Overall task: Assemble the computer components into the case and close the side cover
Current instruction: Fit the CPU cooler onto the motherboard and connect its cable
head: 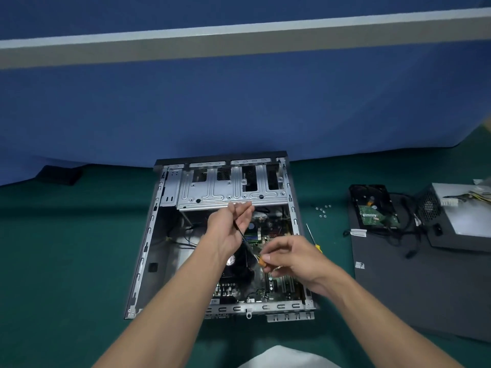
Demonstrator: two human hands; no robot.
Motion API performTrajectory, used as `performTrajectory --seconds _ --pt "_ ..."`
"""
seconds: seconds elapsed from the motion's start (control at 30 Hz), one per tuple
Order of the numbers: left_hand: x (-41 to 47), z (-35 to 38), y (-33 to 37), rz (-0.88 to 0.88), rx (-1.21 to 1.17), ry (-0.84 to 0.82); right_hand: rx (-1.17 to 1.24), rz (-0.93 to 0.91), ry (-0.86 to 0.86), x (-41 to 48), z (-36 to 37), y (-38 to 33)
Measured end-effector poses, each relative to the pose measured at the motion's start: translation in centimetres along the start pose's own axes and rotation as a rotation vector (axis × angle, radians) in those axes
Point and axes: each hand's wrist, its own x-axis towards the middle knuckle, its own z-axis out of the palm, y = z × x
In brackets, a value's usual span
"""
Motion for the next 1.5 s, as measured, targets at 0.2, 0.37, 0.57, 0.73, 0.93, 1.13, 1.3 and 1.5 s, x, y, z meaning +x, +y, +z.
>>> performTrajectory --seconds 0.2,0.37,0.57,0.73,0.93,1.13,1.3,1.5 --pt "-1.4 -3.2 -2.7 -0.067 0.383 -0.321 0.53 0.025 0.124 0.2 -0.3 0.3" --pt "-2.2 -3.8 -4.3 0.071 0.435 -0.333 0.77 -0.008 0.175 0.6 0.4 0.2" --pt "-2.1 -3.5 -4.2 0.211 0.543 -0.204 -0.057 -0.117 0.552 0.3 0.5 -0.1" --pt "-2.1 -3.2 -3.0 -0.139 0.1 -0.284 -0.754 -0.358 0.91 0.6 -0.7 1.1" --pt "-2.2 -2.7 -2.4 -0.191 -0.092 -0.399 -0.867 -0.305 0.853 1.8 -0.8 3.3" --pt "-0.5 -3.6 -3.2 0.099 0.718 -0.307 -0.775 -0.286 0.797 1.6 -1.2 3.4" --pt "2.3 -4.2 -6.2 0.206 1.422 -0.382 -0.795 -0.183 0.758 1.5 -1.3 3.8" --pt "4.9 -3.5 -9.8 0.126 1.696 -0.617 -0.968 -0.12 0.813 1.8 -1.0 3.8"
